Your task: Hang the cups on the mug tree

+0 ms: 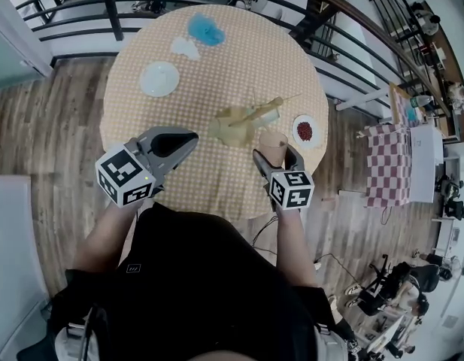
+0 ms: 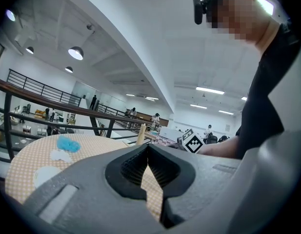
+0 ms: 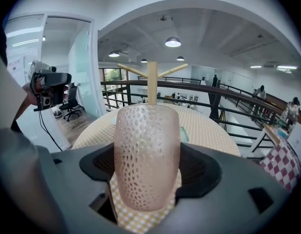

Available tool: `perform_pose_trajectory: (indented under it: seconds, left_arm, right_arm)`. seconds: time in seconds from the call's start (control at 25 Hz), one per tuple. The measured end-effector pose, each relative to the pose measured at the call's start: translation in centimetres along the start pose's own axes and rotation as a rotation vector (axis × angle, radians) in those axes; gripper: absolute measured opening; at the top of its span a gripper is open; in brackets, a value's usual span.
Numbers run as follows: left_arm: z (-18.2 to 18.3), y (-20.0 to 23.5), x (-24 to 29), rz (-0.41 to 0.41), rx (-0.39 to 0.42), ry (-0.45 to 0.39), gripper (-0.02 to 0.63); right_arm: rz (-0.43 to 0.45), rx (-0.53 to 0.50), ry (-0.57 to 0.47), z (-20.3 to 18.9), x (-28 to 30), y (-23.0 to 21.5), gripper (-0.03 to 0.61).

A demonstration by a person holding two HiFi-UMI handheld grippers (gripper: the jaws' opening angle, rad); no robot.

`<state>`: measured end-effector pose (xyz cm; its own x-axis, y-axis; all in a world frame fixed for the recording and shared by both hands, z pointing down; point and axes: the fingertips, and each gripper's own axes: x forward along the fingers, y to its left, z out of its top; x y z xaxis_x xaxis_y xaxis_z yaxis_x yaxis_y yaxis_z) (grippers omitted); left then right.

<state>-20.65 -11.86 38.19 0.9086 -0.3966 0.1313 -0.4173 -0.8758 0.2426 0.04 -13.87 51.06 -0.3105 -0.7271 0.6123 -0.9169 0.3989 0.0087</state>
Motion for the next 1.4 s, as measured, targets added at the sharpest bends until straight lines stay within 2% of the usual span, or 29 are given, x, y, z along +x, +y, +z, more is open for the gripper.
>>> perform_pose_trajectory:
  seconds: [0.96,1.4]
  left_arm:
    - [-0.9,1.7,-2.7,0.081,-0.054,0.000,0.006]
    - [-1.2,2.6,-2.3,0.082,-0.071,0.003,0.006]
  right_arm:
    - [0.046,-0.062,-0.015,3.3,3.3,0.9,0.371]
    - [0.019,-0.122,0.015,4.1,4.0,0.3,0.371]
